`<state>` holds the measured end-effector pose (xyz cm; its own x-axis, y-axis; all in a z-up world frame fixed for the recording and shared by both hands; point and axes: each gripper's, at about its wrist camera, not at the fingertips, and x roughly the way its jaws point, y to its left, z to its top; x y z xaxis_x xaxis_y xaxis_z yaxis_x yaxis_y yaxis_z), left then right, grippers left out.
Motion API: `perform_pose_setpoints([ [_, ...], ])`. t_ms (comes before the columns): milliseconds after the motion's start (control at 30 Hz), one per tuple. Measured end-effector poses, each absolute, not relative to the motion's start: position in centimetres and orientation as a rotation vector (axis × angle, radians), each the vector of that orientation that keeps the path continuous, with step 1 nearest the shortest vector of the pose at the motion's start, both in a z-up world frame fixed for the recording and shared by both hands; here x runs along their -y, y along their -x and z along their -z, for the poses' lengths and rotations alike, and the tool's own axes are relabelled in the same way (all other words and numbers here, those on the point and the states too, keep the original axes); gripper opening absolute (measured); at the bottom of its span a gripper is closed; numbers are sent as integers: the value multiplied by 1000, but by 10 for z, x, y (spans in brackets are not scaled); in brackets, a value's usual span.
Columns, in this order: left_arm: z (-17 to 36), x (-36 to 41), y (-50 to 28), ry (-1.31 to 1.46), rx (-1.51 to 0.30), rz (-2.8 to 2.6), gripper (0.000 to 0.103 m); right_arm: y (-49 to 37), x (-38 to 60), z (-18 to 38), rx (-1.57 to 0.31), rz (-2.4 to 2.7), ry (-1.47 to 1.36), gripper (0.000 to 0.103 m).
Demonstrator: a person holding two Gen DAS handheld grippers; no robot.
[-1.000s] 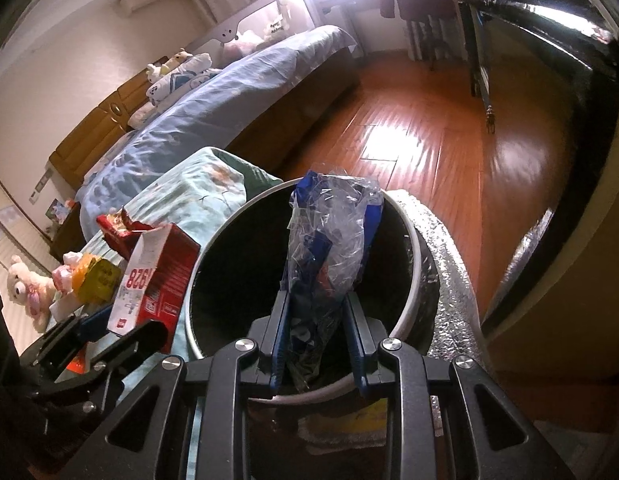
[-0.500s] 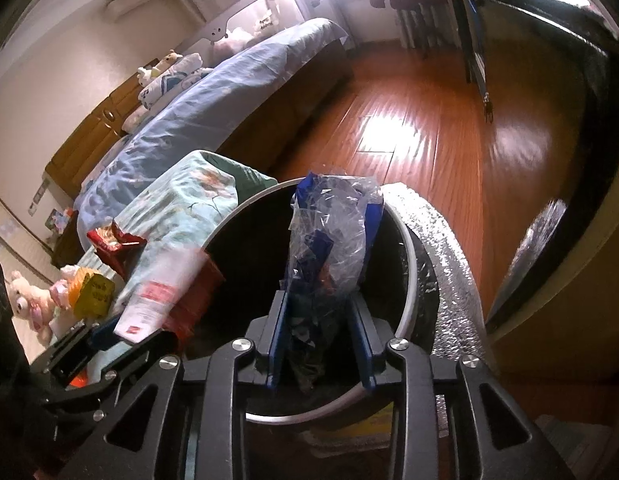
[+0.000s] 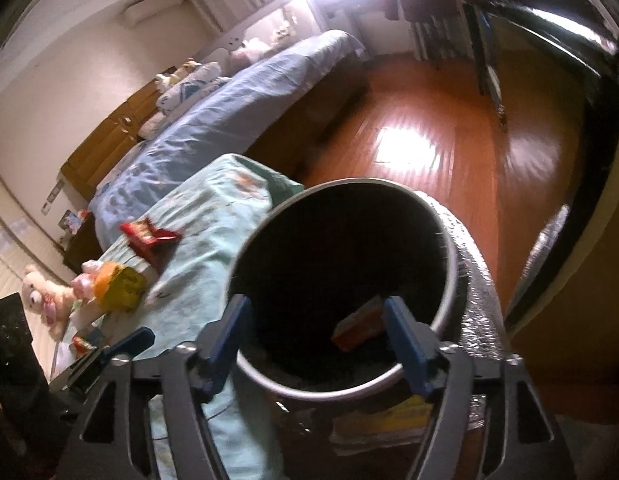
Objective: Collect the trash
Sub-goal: 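Open the right gripper to drop the bag into the bin, then move the open right gripper back over the table, then grasp the white foam net sleeve with the left gripper while the right grasps the orange wrapper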
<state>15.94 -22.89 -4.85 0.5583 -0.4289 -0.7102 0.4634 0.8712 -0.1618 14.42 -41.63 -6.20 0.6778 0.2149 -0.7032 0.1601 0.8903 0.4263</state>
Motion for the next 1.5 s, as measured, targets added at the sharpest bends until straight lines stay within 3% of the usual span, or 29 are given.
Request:
perform_pose_setpoints([
  [467, 38, 122, -131, 86, -775, 352, 68, -130, 344, 50, -805, -157, -428, 86],
  [1500, 62, -37, -91, 242, -775, 43, 68, -127, 188, 52, -875, -490, -238, 88],
])
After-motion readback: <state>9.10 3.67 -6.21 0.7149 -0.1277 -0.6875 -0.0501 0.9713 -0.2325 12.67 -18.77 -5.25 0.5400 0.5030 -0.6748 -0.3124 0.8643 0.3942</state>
